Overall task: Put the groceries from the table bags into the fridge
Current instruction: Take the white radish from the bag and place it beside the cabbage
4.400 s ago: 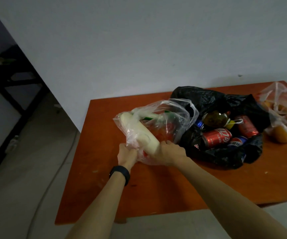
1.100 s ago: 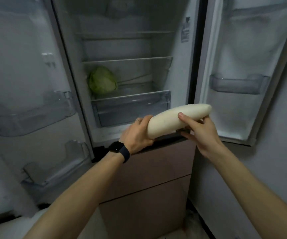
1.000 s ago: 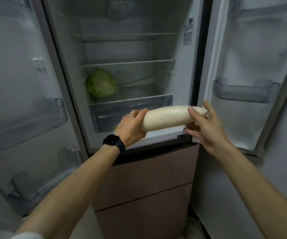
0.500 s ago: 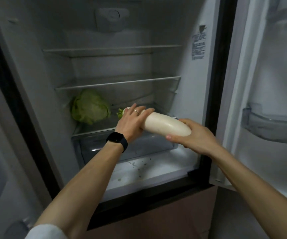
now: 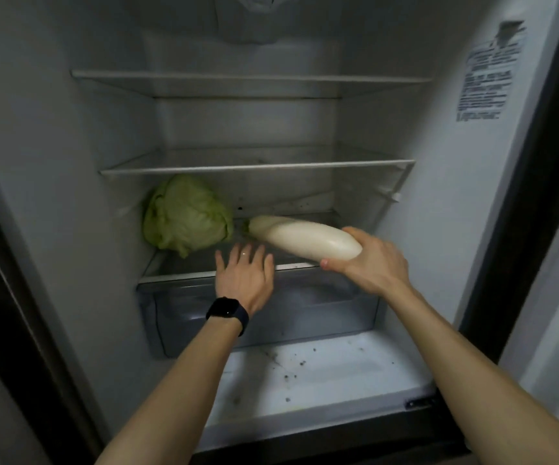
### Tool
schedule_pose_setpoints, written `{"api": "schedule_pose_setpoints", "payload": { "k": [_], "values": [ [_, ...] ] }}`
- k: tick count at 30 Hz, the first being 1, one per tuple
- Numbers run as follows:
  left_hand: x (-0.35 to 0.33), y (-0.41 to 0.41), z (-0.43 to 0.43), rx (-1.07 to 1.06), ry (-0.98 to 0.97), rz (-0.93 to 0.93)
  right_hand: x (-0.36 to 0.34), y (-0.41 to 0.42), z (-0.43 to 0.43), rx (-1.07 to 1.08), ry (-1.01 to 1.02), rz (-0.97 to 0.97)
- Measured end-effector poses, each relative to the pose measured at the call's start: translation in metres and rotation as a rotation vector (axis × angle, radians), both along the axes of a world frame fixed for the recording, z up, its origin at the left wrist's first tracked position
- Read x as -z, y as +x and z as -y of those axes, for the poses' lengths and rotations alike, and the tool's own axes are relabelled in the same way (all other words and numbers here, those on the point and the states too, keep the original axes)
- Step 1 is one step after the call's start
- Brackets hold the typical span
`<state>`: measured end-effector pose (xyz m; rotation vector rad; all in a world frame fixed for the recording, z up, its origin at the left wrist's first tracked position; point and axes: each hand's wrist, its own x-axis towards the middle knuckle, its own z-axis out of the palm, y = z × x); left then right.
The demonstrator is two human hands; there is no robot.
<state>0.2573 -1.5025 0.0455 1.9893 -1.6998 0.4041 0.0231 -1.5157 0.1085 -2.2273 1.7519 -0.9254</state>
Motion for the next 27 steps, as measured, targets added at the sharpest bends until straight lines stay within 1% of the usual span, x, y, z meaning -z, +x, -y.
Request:
{"api": "schedule_pose_setpoints", "payload": {
  "k": [2,5,9,12,15,18,21,24,27],
  "values": [
    [0.005,0.000,0.000,-0.032,-0.002,0.041,0.003,0.010,0.020,-0.019,0.036,0.023],
    [0.005,-0.005,0.005,-0.069,-0.029,0.029,0.008,0.025,0.050,-0.035,0.044,0.071],
    [0.005,-0.003,0.004,-0.058,-0.071,0.037,0.010,0.040,0.084,-0.074,0.065,0.021],
    [0.003,-0.004,0.004,-0.066,-0.078,0.023,0.010,0.045,0.103,-0.066,0.044,-0.084],
    [0.002,-0.004,0.004,-0.077,-0.068,0.031,0.015,0.045,0.112,-0.002,-0.021,-0.135],
    [0.003,-0.003,0.004,-0.084,-0.053,0.037,0.022,0.043,0.119,-0.034,0.006,-0.144],
    [0.004,-0.003,0.005,-0.091,-0.053,0.035,0.023,0.042,0.124,-0.061,-0.009,-0.118],
    [0.007,-0.003,0.006,-0.094,-0.060,0.031,0.025,0.043,0.126,-0.042,-0.007,-0.111],
    [0.006,-0.004,0.007,-0.100,-0.083,0.027,0.026,0.044,0.121,-0.011,-0.036,-0.149]
  ]
}}
